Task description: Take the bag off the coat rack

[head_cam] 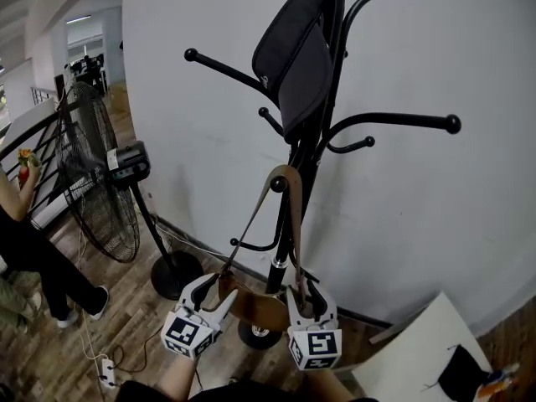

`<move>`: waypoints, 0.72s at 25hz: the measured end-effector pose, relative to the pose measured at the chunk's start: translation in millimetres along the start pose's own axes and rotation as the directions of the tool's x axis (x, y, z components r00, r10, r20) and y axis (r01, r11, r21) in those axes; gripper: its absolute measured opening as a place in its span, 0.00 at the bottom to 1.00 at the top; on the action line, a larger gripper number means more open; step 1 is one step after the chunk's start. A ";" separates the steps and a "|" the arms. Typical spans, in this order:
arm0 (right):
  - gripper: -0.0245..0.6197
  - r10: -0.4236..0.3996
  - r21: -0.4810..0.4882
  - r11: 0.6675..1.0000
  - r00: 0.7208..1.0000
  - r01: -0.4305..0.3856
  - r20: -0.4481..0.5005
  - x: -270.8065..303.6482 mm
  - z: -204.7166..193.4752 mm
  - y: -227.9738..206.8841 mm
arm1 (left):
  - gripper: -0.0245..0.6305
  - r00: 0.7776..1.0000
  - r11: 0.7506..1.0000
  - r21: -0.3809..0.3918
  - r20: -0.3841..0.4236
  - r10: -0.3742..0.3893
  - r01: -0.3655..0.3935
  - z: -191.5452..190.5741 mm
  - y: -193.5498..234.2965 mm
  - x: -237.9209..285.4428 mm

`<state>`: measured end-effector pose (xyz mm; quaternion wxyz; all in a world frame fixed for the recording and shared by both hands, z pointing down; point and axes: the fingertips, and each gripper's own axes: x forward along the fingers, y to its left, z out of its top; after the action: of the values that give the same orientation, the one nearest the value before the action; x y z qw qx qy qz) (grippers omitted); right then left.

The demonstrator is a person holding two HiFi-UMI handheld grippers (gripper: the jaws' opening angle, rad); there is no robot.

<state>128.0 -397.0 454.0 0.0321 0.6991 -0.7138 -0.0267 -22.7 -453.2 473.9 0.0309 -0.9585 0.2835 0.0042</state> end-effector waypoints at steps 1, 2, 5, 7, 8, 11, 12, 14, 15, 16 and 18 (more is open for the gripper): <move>0.29 -0.007 -0.002 1.000 1.000 0.007 0.000 1.5 0.3 0.7 | 0.35 1.000 1.000 0.009 0.009 -0.005 0.005 1.3 3.3 2.7; 0.29 -0.011 -0.004 1.000 1.000 0.011 -0.001 3.0 0.6 1.5 | 0.36 1.000 1.000 0.019 0.019 -0.009 0.009 2.4 6.3 5.4; 0.28 -0.022 -0.014 1.000 1.000 0.022 -0.007 6.5 -0.8 4.2 | 0.39 0.999 0.999 0.025 0.027 -0.026 0.026 3.7 11.8 13.5; 0.27 -0.034 -0.020 0.999 0.999 0.034 -0.015 7.3 -2.9 4.7 | 0.39 0.999 0.999 0.017 0.026 -0.035 0.035 5.0 13.9 17.7; 0.26 -0.044 -0.021 0.999 0.999 0.043 -0.019 7.1 -3.8 4.1 | 0.39 0.998 0.999 0.021 0.037 -0.041 0.040 7.4 15.2 20.1; 0.16 -0.074 -0.021 0.997 0.997 0.073 -0.021 5.9 -5.1 0.9 | 0.39 0.998 0.999 0.013 0.031 -0.050 0.049 9.7 18.6 25.7; 0.15 -0.082 -0.025 0.996 0.996 0.081 -0.021 5.4 -5.5 0.1 | 0.39 0.998 0.999 0.011 0.023 -0.054 0.054 8.9 19.4 27.4; 0.10 -0.099 -0.037 0.994 0.995 0.098 -0.020 4.4 -5.8 -1.3 | 0.39 0.997 0.997 0.021 0.030 -0.068 0.067 9.3 20.2 32.0; 0.10 -0.107 -0.045 0.993 0.994 0.106 -0.022 3.9 -5.3 -1.7 | 0.39 0.996 0.997 0.031 0.038 -0.076 0.075 9.6 20.4 34.3; 0.09 -0.113 -0.051 0.992 0.993 0.111 -0.025 3.6 -4.7 -2.0 | 0.39 0.996 0.996 0.038 0.045 -0.083 0.081 9.7 20.5 36.3; 0.08 -0.119 -0.055 0.992 0.992 0.118 -0.028 2.8 -4.1 -2.5 | 0.39 0.994 0.994 0.053 0.059 -0.097 0.094 10.1 19.8 40.0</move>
<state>130.9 -399.8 457.9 0.0603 0.7395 -0.6695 -0.0368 0.2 -490.8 461.7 0.0637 -0.9693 0.2361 0.0251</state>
